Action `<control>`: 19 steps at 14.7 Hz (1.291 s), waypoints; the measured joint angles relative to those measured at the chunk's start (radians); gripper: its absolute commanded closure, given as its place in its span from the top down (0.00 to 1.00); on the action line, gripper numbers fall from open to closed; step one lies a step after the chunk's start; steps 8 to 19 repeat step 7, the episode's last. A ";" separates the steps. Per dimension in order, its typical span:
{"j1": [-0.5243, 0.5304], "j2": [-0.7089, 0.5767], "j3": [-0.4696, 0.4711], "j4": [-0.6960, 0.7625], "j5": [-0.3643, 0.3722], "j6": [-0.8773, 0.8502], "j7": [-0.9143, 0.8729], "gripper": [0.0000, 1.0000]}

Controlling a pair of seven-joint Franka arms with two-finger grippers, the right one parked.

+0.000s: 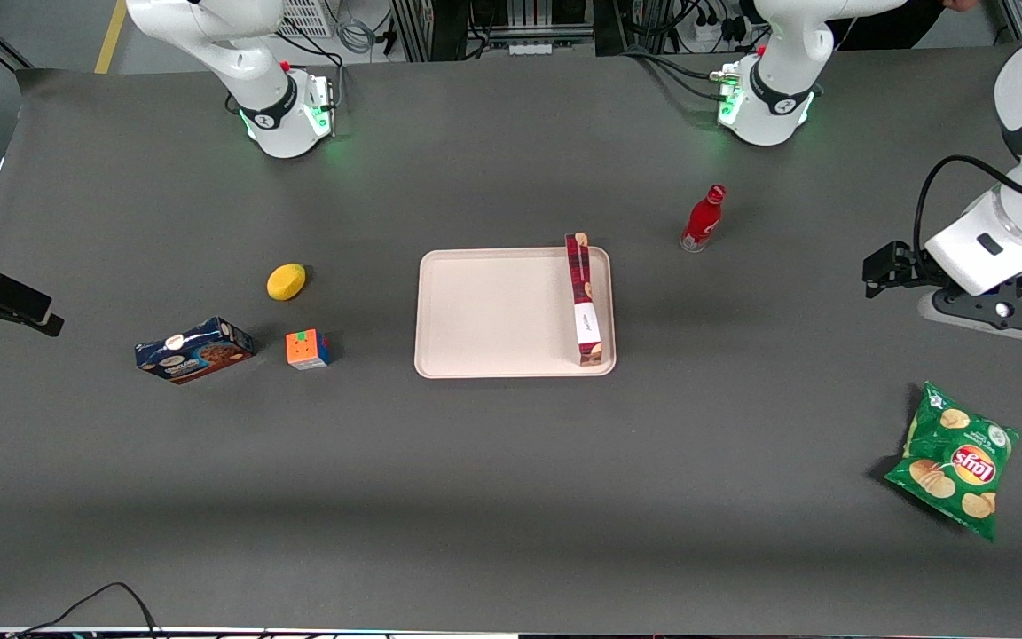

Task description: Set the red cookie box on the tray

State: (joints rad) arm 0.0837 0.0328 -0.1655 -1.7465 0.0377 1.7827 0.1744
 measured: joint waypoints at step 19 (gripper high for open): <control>-0.025 0.008 0.004 0.002 -0.004 -0.005 -0.050 1.00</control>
